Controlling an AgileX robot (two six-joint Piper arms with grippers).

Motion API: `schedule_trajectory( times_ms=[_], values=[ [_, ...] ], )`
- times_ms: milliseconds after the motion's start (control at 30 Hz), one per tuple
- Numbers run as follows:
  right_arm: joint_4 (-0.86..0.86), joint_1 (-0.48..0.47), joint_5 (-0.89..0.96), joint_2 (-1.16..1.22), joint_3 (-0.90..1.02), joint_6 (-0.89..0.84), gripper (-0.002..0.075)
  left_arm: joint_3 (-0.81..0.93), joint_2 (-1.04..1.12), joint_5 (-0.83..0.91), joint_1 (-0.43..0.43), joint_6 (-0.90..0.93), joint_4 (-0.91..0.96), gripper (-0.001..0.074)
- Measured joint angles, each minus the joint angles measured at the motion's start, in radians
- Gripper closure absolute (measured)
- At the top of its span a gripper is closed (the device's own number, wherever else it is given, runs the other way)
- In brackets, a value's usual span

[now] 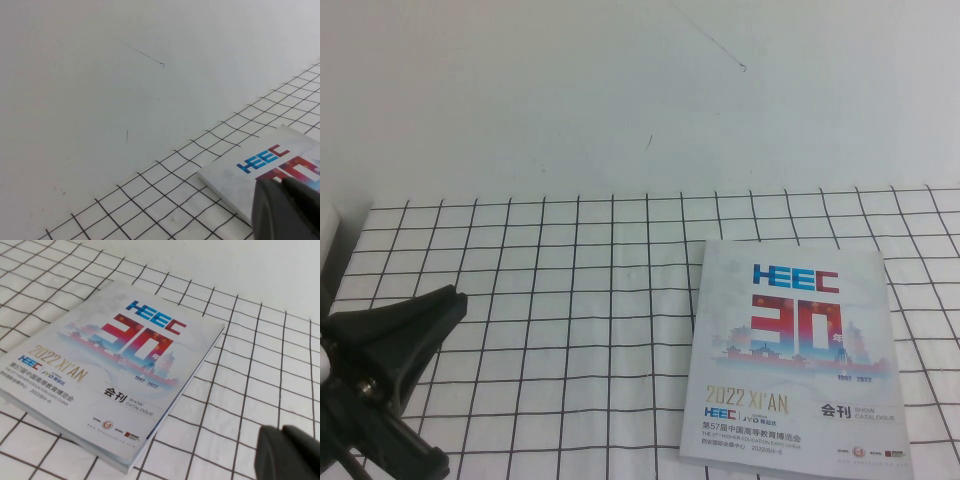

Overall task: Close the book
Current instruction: 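Close the open booklet and leave it lying on the table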

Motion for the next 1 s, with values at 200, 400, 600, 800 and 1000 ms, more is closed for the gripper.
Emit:
schedule_trajectory(
  times_ms=[200, 400, 600, 800, 1000],
  values=[
    [0.004, 0.000, 0.002, -0.002, 0.000, 0.000, 0.0729, 0.002, -0.008, -0.025, -0.058, 0.000, -0.002, 0.0738],
    [0.011, 0.000, 0.002, -0.002, 0.000, 0.000, 0.0729, 0.082, -0.160, -0.088, -0.077, 0.017, -0.006, 0.0738],
    [0.011, 0.000, 0.003, -0.002, 0.000, 0.000, 0.0729, 0.262, -0.397, -0.194, -0.077, 0.190, -0.013, 0.0738],
    [0.012, 0.000, 0.005, -0.002, 0.000, 0.000, 0.0729, 0.433, -0.579, -0.279, -0.077, 0.225, -0.019, 0.0738],
    [0.012, 0.000, 0.005, -0.002, 0.000, 0.000, 0.0729, 0.437, -0.620, -0.387, -0.077, 0.246, -0.030, 0.0738]
  ],
)
